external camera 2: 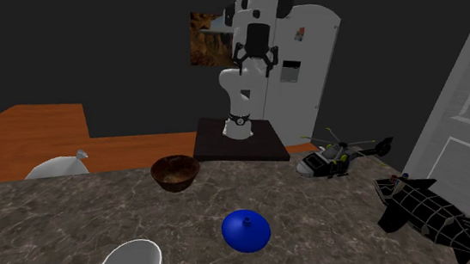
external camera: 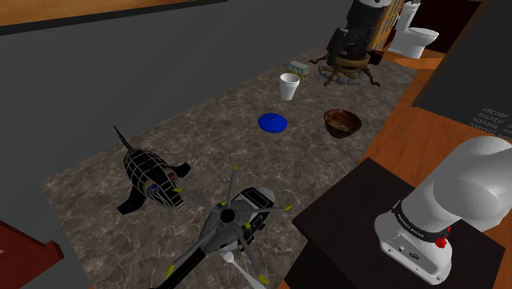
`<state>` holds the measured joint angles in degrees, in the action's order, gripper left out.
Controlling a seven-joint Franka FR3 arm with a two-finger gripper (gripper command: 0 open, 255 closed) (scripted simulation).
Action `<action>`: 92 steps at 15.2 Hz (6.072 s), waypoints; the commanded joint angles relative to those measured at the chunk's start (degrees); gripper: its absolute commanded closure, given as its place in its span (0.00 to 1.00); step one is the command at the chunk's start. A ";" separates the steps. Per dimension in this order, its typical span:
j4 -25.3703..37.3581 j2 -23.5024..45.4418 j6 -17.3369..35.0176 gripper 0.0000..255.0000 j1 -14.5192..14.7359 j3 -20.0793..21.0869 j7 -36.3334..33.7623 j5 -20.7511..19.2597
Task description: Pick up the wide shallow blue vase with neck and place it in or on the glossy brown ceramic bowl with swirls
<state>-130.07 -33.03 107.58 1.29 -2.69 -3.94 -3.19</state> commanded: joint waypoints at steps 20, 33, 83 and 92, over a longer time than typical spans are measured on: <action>17.12 43.99 18.97 0.00 -0.06 -3.69 8.74 6.95; 40.85 71.87 18.43 0.00 -2.53 -1.91 12.08 10.72; 44.38 64.45 7.54 1.00 -2.13 -2.48 10.84 9.69; 42.19 59.52 4.71 1.00 -3.21 -3.14 12.31 9.39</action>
<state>-85.74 27.95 111.61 -1.59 -5.64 7.75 6.22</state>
